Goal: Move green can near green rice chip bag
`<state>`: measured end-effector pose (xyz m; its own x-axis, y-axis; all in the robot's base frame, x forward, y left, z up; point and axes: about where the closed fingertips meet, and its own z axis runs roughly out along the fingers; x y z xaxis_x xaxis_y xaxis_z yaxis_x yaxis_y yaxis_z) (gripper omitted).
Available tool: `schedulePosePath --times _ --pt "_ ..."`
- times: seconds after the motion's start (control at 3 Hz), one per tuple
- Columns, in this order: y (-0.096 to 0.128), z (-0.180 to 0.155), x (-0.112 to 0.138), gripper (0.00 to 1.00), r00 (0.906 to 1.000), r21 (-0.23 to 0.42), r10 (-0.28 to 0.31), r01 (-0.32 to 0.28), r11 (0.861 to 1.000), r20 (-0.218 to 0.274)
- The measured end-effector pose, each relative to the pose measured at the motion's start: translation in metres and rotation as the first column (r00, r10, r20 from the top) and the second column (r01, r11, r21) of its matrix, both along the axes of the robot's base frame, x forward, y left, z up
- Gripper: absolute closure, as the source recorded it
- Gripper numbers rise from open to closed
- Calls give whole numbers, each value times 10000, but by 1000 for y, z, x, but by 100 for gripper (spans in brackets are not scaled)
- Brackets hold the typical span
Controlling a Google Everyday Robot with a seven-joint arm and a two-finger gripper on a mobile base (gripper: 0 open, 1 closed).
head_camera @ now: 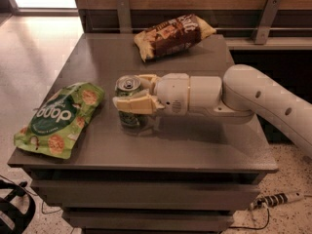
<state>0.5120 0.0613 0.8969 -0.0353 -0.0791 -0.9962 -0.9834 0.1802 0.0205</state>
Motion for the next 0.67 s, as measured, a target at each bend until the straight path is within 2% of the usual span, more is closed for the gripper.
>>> schedulePosePath --times 0.33,0.67 --pt "7 -5 -3 100 9999 -11 148 -148 9999 -90" --pt "9 -4 -4 82 9998 -15 192 -192 9998 -80"
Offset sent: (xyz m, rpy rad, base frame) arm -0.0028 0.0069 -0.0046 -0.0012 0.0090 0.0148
